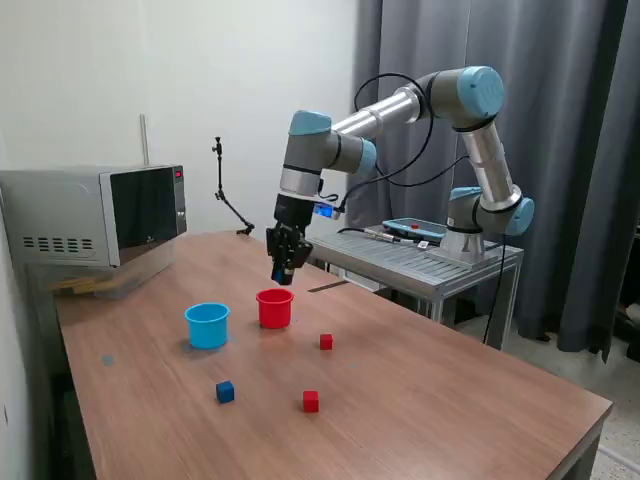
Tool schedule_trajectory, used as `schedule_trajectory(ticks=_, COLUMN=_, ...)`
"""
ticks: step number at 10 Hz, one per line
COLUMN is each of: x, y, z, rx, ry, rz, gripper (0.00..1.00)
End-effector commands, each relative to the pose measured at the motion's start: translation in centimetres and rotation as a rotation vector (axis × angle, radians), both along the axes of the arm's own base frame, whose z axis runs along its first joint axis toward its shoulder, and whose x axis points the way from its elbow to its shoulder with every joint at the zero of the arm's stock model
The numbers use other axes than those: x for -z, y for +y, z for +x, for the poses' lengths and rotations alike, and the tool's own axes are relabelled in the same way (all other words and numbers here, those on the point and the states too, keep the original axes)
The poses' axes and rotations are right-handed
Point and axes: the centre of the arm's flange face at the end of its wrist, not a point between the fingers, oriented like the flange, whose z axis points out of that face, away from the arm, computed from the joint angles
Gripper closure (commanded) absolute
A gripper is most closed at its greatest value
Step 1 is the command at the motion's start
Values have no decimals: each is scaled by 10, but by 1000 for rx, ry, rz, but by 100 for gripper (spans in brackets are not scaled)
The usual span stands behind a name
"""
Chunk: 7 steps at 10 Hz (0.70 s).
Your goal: Place red objects in the red bin, and blue objects in the blue bin.
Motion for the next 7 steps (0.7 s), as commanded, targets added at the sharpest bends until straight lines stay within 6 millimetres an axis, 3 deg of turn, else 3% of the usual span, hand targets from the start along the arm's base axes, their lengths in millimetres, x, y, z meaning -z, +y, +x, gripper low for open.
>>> schedule_trajectory(ticks=1, x=-24, y=56, z=-14, rx=101, ry=63, rz=-1, gripper=100)
schedule_trajectory(ticks=3, x=-18, y=100, z=-25, rx=169, ry=103, rz=-3, gripper=100)
schedule_trajectory(ticks=4, x=-14, y=112, z=-34, rx=186, ry=115, rz=0, gripper=100)
schedule_trajectory(ticks=6, x=-9, y=120, z=-54, rx=208, ry=161, rz=0, gripper=100)
schedule_trajectory(ticks=7, x=9, y=124, z=-65, rx=210, ry=152, rz=-1, gripper=100)
